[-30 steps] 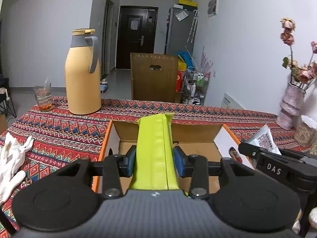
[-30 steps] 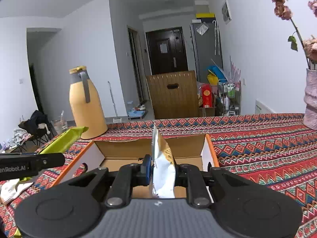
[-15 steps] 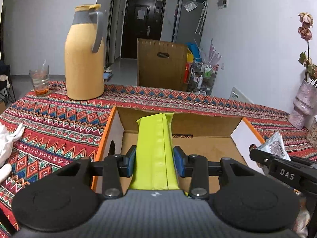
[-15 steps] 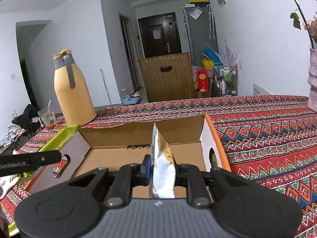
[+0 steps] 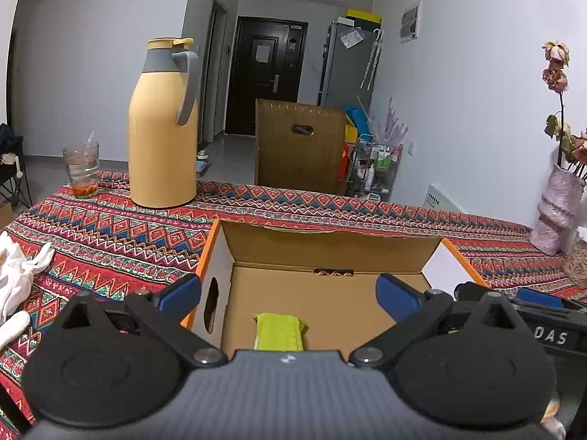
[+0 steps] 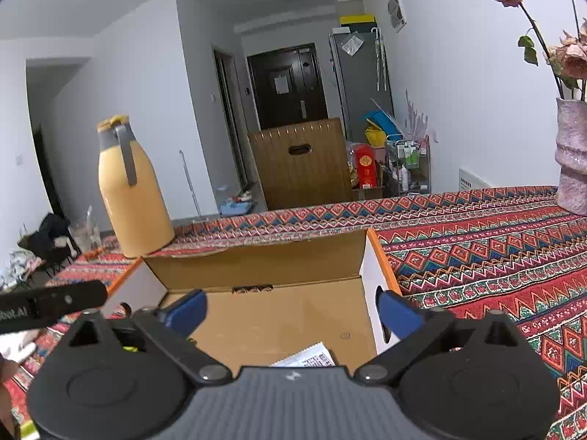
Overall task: Organize snacks
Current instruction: 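Carry both packets over the cardboard box and open both grippers, then withdraw both grippers from the box back to the snack pile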
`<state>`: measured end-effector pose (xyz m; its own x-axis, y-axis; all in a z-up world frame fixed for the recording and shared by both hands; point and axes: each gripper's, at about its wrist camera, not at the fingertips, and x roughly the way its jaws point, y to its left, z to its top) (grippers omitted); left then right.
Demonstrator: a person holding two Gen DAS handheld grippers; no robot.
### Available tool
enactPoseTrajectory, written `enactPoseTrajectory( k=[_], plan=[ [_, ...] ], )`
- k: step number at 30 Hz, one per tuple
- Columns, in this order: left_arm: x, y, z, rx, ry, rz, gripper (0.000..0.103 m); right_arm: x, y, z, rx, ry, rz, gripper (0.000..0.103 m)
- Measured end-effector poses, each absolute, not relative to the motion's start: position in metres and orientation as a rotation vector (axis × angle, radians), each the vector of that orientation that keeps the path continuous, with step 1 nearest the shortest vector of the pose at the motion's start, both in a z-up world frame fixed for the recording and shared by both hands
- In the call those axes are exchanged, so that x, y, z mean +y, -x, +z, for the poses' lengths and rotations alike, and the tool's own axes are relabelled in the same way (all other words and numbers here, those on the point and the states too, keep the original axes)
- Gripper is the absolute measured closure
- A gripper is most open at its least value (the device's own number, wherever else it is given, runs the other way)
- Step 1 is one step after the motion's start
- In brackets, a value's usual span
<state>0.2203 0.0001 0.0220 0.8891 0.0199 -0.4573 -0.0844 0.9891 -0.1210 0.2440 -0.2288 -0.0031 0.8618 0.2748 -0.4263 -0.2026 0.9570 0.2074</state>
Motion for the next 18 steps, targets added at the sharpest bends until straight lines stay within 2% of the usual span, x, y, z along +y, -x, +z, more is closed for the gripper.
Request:
enactPoseTrajectory(
  k=[18],
  plan=[
    [-0.003,-0.197,0.044,0.433,0.138,0.055,0.000,-0.239,-0.220,0.026,0.375,-0.157,0.233,0.000]
  ],
)
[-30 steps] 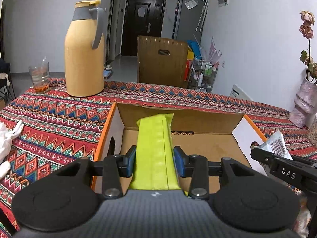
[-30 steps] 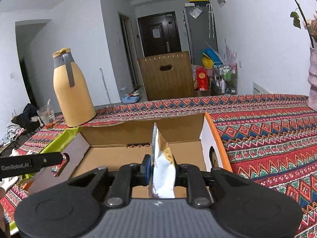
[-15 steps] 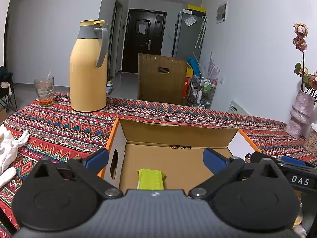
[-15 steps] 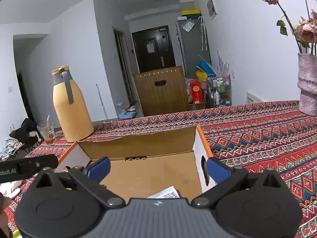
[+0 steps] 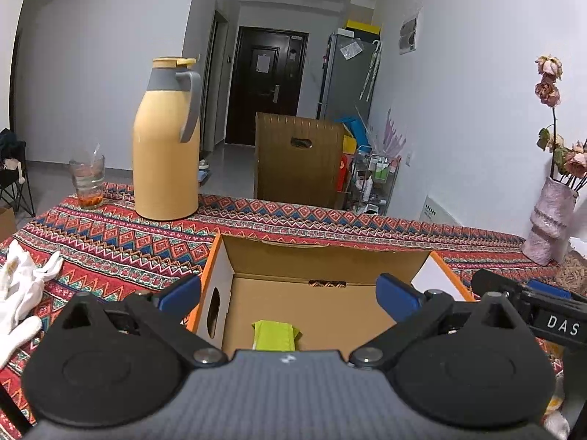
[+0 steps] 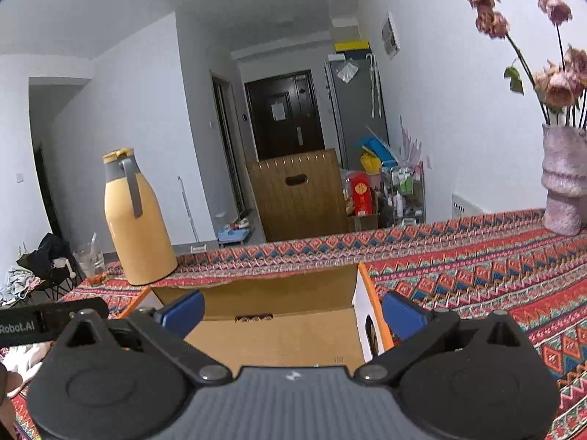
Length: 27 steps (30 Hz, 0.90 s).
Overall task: Organize snacks
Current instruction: 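Withdraw both grippers from the box back to the snack pile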
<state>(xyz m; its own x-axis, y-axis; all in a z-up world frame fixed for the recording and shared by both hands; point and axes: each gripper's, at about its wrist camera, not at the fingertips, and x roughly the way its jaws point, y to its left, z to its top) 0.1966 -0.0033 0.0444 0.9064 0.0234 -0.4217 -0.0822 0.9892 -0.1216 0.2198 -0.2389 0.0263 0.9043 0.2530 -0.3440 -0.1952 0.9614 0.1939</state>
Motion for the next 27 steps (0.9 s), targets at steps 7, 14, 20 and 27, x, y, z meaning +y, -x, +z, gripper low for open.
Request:
enactPoseTrajectory(
  k=[7,14,20,27],
  plan=[
    [-0.004,-0.171,0.053,0.425,0.124,0.053,0.000,-0.238,-0.192,0.044,0.341,-0.142,0.231,0.000],
    [0.002,-0.137,0.053,0.429,0.123,0.048,0.000,-0.238,-0.157,0.044,0.354,-0.125,0.222,0.000],
    [0.003,-0.114,0.048,0.447,0.116,0.045,0.000,-0.239,-0.128,0.037,0.376,-0.119,0.228,0.000],
    [0.004,-0.088,0.035,0.478,0.113,0.033,0.000,-0.241,-0.096,0.024,0.407,-0.108,0.230,0.000]
  ],
)
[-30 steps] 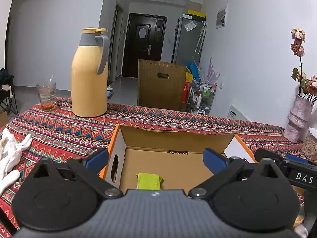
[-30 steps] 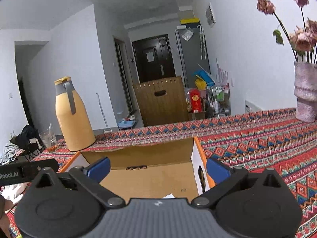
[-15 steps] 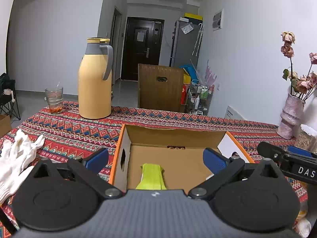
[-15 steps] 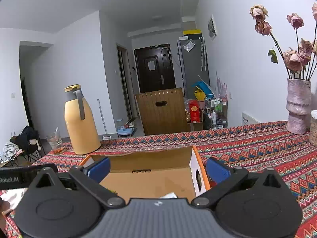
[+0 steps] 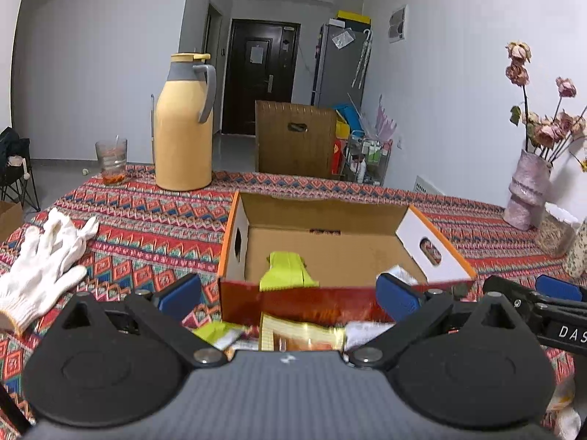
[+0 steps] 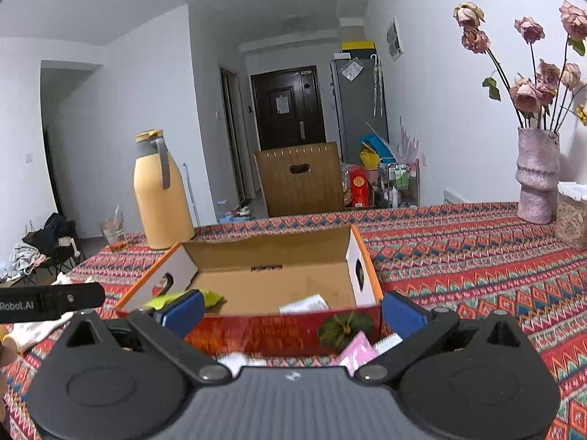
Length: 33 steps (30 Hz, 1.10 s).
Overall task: Organize snacks
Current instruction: 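Withdraw both grippers from the box back to the snack pile, then grasp the yellow-green bar with the left gripper while the right gripper grasps a cracker packet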
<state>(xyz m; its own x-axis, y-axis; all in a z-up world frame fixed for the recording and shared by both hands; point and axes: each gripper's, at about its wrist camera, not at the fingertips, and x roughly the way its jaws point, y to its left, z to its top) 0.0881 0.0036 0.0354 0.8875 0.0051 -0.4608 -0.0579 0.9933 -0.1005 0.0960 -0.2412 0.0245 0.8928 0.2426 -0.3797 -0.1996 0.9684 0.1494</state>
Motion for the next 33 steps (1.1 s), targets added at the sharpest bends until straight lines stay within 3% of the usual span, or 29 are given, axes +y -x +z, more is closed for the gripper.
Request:
enactPoseTrajectory(
  k=[23,33],
  plan=[
    [0.030,-0.034,-0.013,0.580,0.132,0.047,0.000,-0.277,-0.040,-0.042,0.572,-0.039,0.186,0.000],
    [0.032,-0.035,-0.017,0.594,0.122,0.052,0.000,-0.268,-0.053,-0.061,0.659,0.042,0.267,0.020]
  ],
)
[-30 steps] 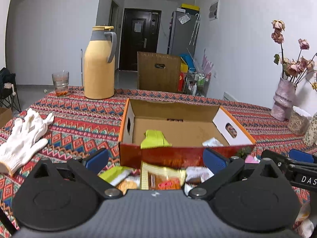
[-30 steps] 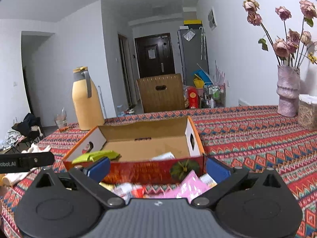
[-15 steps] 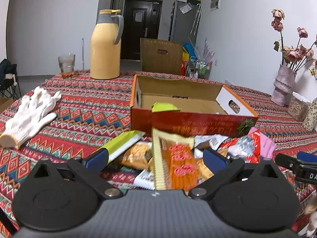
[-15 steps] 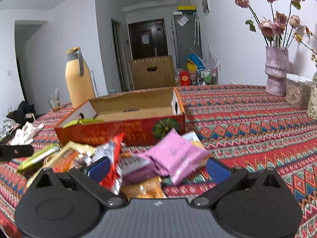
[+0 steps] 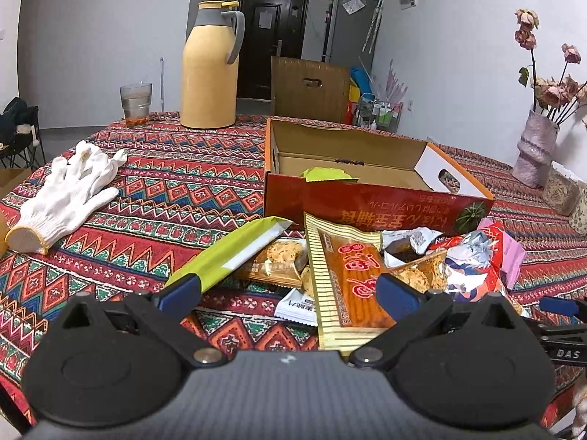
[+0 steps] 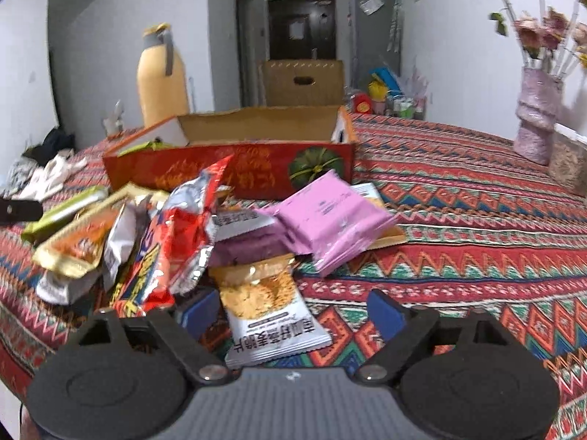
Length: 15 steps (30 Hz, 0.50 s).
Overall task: Organize snacks
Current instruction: 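Grasp the yellow-green bar with the left gripper while the right gripper grasps a cracker packet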
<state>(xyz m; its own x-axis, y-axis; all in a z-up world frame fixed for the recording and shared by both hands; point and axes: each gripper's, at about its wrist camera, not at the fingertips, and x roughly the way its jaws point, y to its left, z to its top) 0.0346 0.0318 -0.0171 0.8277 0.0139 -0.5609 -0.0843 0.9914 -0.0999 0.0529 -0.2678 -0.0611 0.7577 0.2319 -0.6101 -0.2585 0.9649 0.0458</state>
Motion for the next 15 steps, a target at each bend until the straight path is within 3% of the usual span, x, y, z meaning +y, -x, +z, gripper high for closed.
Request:
enactPoseTrajectory(
  k=[5,10,12,15],
  plan=[
    [0.032,-0.035,-0.019,0.599,0.121,0.054,0.000,-0.263,-0.066,-0.067,0.697,0.060,0.305,0.038],
    [0.033,-0.037,-0.021,0.607,0.121,0.055,0.000,-0.258,-0.068,-0.071,0.702,0.073,0.314,0.044],
    [0.033,-0.038,-0.022,0.610,0.121,0.053,0.000,-0.258,-0.066,-0.072,0.692,0.076,0.311,0.056],
    [0.033,-0.039,-0.023,0.613,0.121,0.052,0.000,-0.255,-0.062,-0.072,0.679,0.083,0.311,0.061]
  ],
)
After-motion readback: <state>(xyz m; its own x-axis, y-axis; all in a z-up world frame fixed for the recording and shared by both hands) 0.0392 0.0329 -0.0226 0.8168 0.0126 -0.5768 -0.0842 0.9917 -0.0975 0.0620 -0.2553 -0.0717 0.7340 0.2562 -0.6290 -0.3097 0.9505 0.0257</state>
